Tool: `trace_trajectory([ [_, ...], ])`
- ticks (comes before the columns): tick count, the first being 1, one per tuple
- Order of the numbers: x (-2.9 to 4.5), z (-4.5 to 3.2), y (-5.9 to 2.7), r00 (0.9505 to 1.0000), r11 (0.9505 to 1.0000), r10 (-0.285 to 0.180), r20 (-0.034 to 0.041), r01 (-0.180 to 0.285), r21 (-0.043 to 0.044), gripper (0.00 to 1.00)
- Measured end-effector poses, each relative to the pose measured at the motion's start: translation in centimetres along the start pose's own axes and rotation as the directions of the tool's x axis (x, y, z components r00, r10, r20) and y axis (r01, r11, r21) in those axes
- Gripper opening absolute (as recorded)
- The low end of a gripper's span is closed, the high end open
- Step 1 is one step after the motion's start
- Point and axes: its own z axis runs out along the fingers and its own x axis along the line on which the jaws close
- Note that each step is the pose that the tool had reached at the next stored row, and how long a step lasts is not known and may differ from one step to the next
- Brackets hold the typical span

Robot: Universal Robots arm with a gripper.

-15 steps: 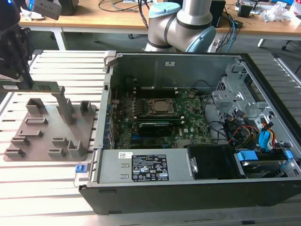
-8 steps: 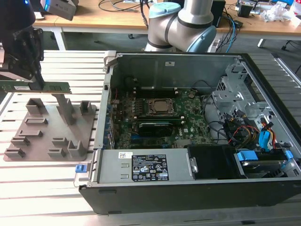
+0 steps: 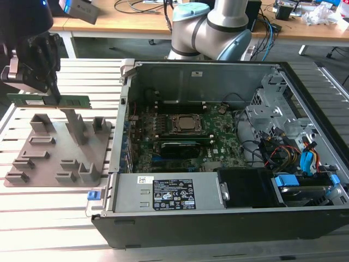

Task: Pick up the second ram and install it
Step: 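Pick up the second ram and move it above second insertion slot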

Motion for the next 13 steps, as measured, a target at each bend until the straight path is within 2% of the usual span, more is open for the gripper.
trace_trajectory([
  [10, -0.13, -0.09, -2.35, 0.9999, 1.0000, 0.001, -0.0125, -0.001, 0.0006, 0.14],
  [13, -0.19, -0.13, -3.32, 0.9998, 1.0000, 0.001, -0.0183, -0.001, 0.0010, 0.14],
])
